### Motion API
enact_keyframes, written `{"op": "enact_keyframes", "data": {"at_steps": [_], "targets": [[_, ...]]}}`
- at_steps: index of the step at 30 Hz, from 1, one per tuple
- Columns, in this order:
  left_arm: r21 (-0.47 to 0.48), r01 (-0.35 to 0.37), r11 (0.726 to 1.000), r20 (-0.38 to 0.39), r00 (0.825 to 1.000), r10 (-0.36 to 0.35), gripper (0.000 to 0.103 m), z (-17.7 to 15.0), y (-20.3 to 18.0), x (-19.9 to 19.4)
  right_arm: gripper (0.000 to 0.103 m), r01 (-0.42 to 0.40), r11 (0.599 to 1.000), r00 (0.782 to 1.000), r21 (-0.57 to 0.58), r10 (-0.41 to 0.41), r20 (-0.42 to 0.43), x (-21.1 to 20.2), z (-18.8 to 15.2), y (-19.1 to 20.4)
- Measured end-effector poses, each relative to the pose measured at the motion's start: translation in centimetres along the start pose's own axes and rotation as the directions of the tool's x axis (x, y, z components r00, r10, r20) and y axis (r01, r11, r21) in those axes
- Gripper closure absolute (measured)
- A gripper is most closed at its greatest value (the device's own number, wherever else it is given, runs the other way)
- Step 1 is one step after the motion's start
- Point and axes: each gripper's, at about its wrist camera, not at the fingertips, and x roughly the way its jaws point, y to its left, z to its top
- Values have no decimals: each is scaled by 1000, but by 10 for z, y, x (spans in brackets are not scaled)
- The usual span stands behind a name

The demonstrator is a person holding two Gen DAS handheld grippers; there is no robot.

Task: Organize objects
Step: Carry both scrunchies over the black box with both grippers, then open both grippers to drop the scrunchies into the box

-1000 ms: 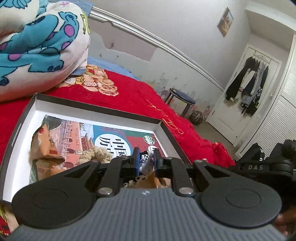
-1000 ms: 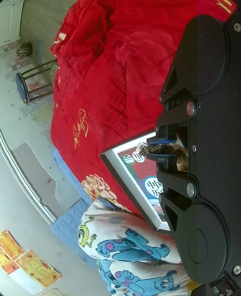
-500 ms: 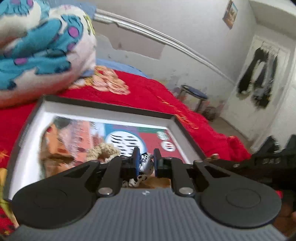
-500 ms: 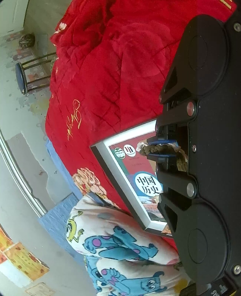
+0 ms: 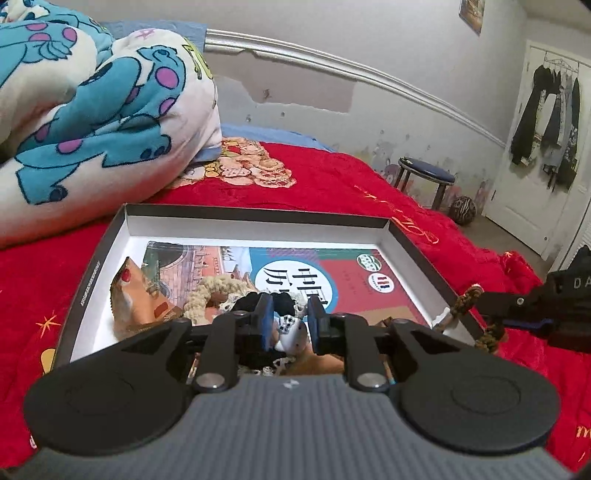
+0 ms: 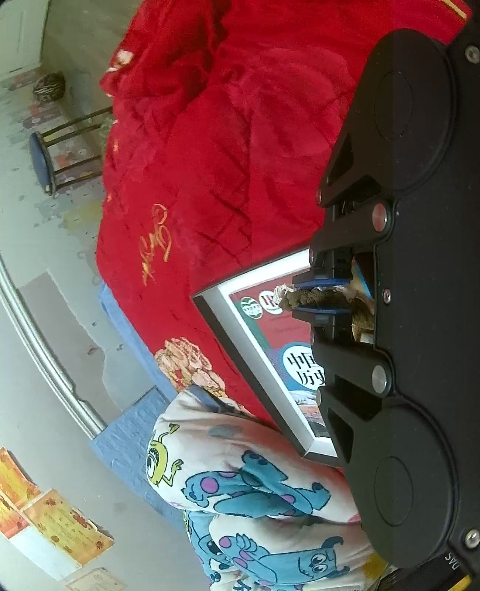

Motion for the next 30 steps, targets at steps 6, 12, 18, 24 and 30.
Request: {"op": "enact_keyframes", "data": {"at_steps": [6,12,18,24,30], "targets": [[-2,-11,1000,-8,1000,11,55,2,3,1,88,-10,1000,1000,-19,10,-20,4,-3,5],[-49,24,999,32,999,-23,36,8,13,-13,83,-55,998,998,2,55,-20,4,-4,1],[-105,55,993,90,995,-46,23,14,19,-37,73,-62,998,998,20,61,13,-5,-1,-3],[-13,68,998,129,989,-66,16,16,-3,-64,62,-73,997,997,-9,73,32,-20,-1,-2],[63,103,993,56,993,-106,15,-8,-35,-81,59,-92,994,996,-56,92,-1,-33,-13,1]]}}
